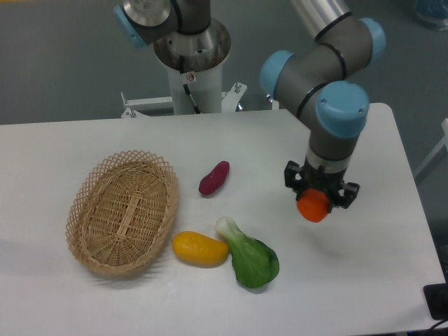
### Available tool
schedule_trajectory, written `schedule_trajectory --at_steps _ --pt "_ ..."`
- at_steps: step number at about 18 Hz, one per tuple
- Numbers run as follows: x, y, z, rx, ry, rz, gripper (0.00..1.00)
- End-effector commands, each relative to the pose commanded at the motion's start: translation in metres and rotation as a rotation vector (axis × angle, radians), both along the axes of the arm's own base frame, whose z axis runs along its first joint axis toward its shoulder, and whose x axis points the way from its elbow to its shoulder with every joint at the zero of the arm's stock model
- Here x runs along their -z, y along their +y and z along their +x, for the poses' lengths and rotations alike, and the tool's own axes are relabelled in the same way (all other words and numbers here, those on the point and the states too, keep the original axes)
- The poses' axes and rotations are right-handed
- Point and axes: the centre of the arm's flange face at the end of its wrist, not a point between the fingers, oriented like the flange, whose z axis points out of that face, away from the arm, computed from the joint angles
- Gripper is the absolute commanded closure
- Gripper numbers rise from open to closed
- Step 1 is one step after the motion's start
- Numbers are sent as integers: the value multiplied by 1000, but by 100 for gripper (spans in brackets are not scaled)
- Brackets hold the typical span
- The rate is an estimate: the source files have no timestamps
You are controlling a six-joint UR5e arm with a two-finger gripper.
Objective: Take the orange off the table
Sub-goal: 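Lift the held orange up and away from the table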
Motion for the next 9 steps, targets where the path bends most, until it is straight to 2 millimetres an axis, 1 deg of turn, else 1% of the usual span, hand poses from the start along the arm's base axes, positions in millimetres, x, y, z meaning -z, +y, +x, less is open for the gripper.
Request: schedule_trajectory --at_steps 1,3,6,9 --pt "4 1 -2 12 -1 -4 46" --pt "1 2 -4 29 11 0 45" --pt "5 0 -9 27 23 -37 45" --pt "1 1 -18 23 34 -35 45"
